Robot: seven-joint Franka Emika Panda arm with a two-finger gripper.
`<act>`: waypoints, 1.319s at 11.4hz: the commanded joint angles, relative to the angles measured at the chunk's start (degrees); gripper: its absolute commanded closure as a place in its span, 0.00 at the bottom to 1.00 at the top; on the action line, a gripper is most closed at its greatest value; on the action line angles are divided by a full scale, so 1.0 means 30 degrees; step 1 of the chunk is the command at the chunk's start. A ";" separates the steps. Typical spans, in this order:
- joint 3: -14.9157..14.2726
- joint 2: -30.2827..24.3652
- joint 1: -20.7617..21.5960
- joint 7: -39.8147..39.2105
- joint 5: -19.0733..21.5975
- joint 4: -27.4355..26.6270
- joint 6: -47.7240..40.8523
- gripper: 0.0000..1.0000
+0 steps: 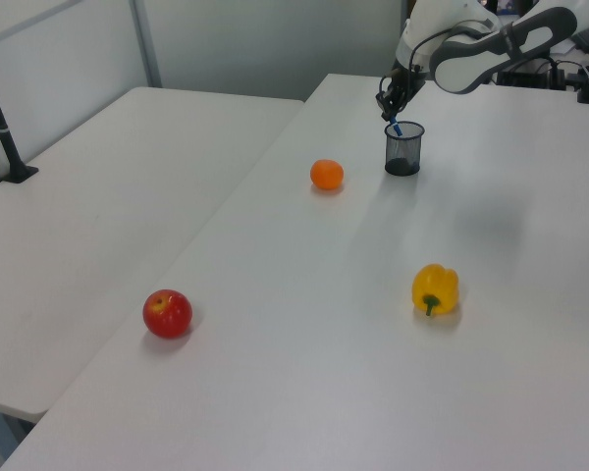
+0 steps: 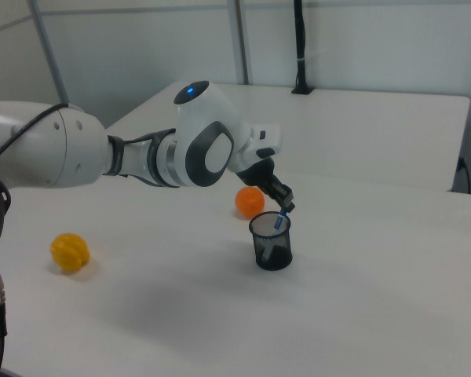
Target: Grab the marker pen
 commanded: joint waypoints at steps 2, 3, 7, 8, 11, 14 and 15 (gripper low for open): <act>-0.0181 -0.1043 0.0222 0.0755 -0.0254 -0.0164 0.0350 0.90; -0.0181 -0.1453 0.0222 0.0755 -0.0254 -0.0164 0.0321 0.90; 0.0024 -0.3211 0.0251 0.0667 -0.0371 -0.0164 0.0233 0.89; 0.0082 -0.3476 0.0280 0.0667 -0.0371 -0.0164 0.0175 0.89; 0.0083 -0.3917 0.1710 0.0638 -0.0371 0.0011 -0.2013 0.89; 0.0112 -0.4007 0.3672 0.0550 -0.0167 0.0071 -0.5177 0.89; 0.0344 -0.3977 0.4346 0.0376 -0.0079 0.0012 -0.6086 0.89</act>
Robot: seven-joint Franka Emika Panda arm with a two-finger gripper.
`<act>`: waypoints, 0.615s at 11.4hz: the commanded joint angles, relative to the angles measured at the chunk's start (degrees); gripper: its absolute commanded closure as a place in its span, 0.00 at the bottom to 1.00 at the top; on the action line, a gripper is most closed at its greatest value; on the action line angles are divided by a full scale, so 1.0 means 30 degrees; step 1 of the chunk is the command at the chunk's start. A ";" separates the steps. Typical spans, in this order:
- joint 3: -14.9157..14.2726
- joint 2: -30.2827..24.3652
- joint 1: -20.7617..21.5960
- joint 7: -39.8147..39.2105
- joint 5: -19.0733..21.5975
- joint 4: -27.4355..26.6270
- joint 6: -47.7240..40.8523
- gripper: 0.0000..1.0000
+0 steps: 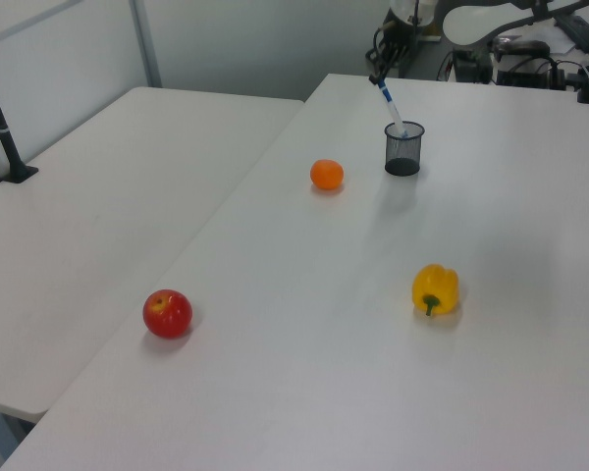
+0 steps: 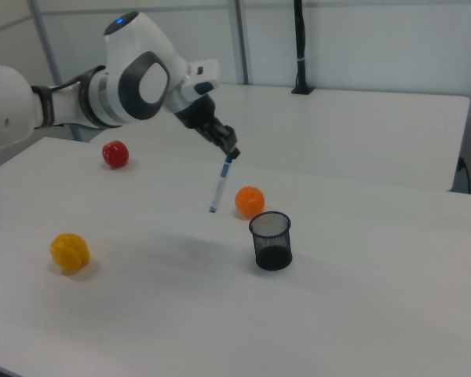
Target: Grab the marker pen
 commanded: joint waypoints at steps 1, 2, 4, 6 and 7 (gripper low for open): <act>0.0663 -0.0405 0.1758 0.0119 -0.0049 -0.0618 -0.3027 0.89; 0.1452 -0.0201 0.1877 0.0061 -0.0020 -0.0649 -0.4111 0.89; 0.2714 0.0121 0.2082 -0.0085 0.0474 -0.1174 -0.5552 0.86; 0.2867 0.0589 0.2841 -0.1571 0.1643 -0.1265 -0.6665 0.86; 0.2867 0.0940 0.3019 -0.2306 0.2259 -0.1264 -0.6931 0.86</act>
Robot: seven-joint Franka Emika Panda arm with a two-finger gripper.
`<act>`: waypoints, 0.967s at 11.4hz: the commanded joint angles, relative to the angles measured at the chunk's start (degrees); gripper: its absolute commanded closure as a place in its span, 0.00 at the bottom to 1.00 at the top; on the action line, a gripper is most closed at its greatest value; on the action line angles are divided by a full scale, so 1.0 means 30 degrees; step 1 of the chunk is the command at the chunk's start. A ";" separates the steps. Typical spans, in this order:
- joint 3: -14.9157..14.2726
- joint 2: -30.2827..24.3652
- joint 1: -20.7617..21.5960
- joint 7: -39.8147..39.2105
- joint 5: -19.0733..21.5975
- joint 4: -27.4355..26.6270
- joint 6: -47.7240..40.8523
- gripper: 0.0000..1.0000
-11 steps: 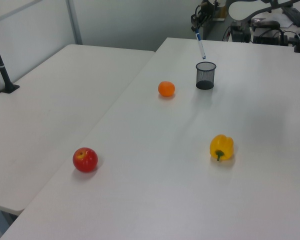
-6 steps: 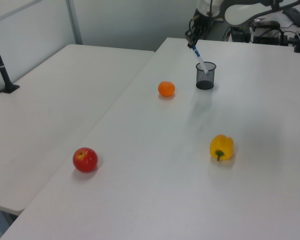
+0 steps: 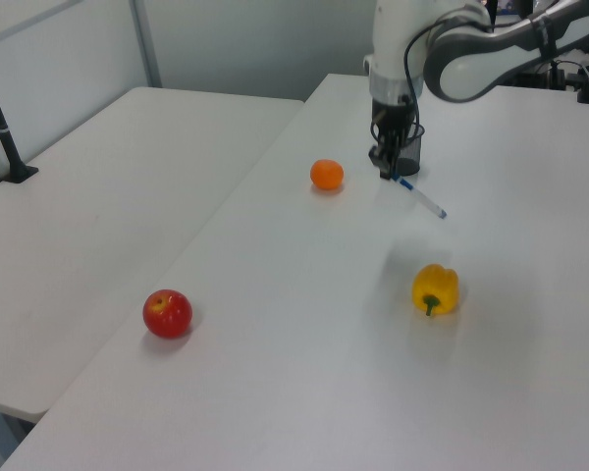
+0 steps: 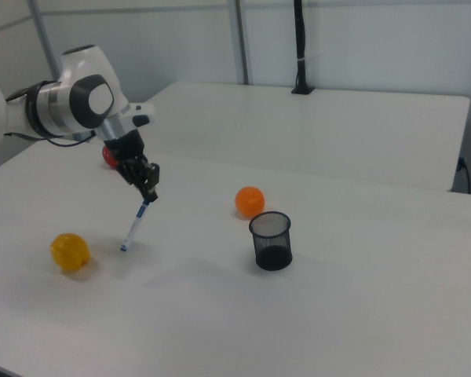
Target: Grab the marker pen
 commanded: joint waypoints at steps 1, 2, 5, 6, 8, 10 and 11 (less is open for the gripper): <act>-0.0069 0.0758 0.0489 -0.2195 0.1468 -0.0123 -0.0948 0.86; -0.0069 0.1342 0.0547 -0.2402 0.1440 0.0022 -0.0919 0.84; -0.0069 0.1933 0.0636 -0.2785 0.1440 0.0023 -0.0684 0.80; -0.0069 0.2108 0.0636 -0.2785 0.1411 0.0052 -0.0597 0.78; -0.0069 0.2285 0.0665 -0.2785 0.1382 0.0082 -0.0596 0.58; -0.0069 0.2169 0.0665 -0.2582 0.1353 0.0316 -0.0713 0.12; -0.0098 0.1907 0.0665 -0.2580 0.1207 0.0345 -0.0858 0.00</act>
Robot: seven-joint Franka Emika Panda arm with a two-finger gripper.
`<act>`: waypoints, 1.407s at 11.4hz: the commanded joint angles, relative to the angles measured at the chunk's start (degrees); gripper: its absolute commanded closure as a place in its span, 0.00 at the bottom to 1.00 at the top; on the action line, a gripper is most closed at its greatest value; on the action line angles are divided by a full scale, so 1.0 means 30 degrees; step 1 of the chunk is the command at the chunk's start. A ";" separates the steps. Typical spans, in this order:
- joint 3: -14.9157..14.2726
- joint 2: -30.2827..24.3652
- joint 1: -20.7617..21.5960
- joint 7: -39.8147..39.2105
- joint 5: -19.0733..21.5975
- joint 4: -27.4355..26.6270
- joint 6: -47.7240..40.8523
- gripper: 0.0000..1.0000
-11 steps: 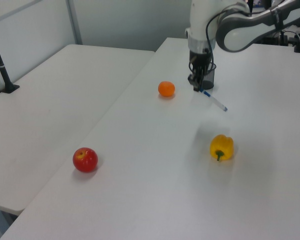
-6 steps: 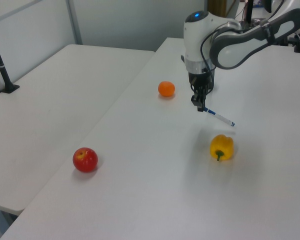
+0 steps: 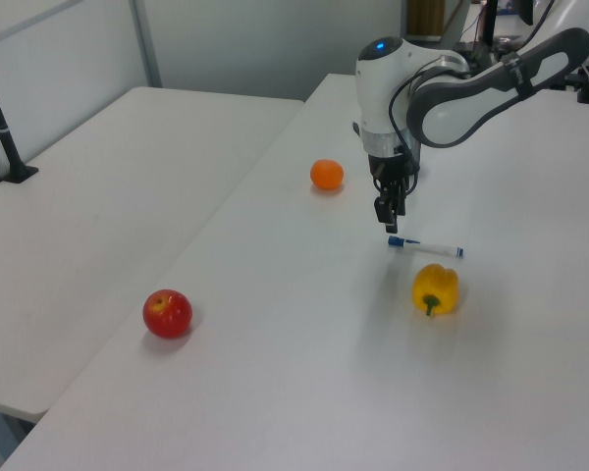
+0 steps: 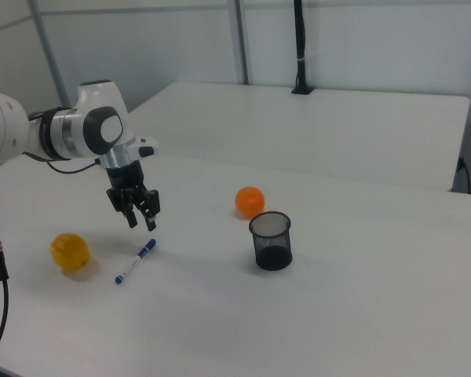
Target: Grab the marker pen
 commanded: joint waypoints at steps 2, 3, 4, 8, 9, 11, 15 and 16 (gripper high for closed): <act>-0.0117 -0.1456 0.0099 -0.0383 0.0097 0.0211 -0.0824 0.00; -0.0117 -0.2215 -0.0046 -0.0558 0.0039 0.0211 -0.1757 0.00; -0.0117 -0.3006 -0.0105 -0.0820 0.0039 0.0124 -0.2520 0.00; -0.0117 -0.6608 -0.1188 -0.3721 0.0622 -0.0517 -0.6157 0.00; -0.0262 -0.7719 -0.1248 -0.3752 0.1089 -0.1160 -0.6161 0.00; -0.0527 -0.9539 -0.1512 -0.3695 0.1823 -0.2304 -0.6219 0.00; -0.1142 -1.0047 -0.1542 -0.3607 0.2265 -0.2166 -0.6248 0.00; -0.1142 -0.9842 -0.1542 -0.3490 0.2265 -0.2018 -0.6336 0.00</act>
